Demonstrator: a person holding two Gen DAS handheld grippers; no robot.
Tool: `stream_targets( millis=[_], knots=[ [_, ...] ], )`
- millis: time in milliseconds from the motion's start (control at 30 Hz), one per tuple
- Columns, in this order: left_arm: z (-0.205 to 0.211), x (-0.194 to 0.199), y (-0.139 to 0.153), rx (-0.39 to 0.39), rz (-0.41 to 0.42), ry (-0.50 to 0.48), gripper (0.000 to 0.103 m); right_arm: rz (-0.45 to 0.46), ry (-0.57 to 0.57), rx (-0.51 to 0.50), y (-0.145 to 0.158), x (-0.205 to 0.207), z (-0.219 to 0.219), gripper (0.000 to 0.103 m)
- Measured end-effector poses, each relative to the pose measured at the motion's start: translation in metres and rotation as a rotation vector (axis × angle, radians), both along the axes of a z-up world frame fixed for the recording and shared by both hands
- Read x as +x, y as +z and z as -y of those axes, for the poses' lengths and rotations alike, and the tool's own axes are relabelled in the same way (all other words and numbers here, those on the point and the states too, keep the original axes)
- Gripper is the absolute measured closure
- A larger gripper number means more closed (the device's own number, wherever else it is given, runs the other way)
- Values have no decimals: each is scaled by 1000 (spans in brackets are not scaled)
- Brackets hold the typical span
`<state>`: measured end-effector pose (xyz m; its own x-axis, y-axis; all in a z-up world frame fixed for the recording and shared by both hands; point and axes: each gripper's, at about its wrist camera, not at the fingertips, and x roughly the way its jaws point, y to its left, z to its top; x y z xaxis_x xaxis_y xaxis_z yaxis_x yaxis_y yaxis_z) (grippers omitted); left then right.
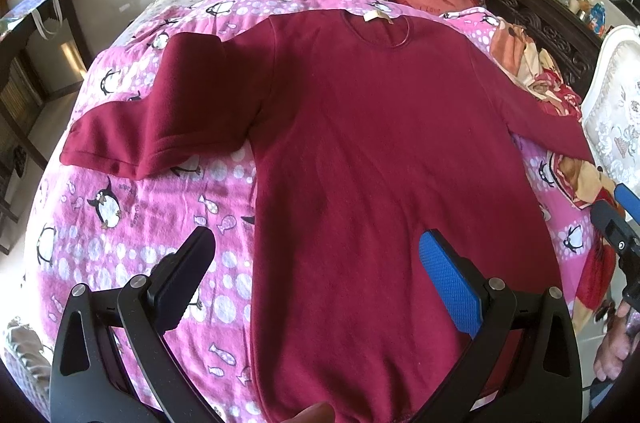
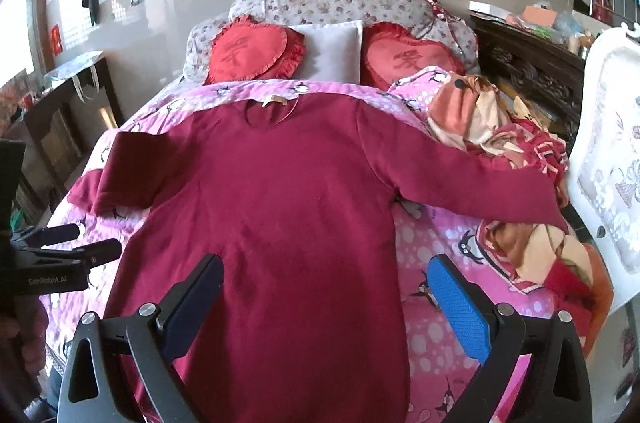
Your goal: Fold small clothes
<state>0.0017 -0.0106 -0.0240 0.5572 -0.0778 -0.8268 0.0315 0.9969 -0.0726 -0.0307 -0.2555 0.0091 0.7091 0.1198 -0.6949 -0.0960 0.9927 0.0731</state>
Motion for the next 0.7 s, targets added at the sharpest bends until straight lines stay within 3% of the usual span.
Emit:
stream_targets(
  millis=[700],
  knots=[
    [0, -2, -5, -6, -4, -5, 1, -64, -21, -13, -10, 4, -4, 2]
  ],
)
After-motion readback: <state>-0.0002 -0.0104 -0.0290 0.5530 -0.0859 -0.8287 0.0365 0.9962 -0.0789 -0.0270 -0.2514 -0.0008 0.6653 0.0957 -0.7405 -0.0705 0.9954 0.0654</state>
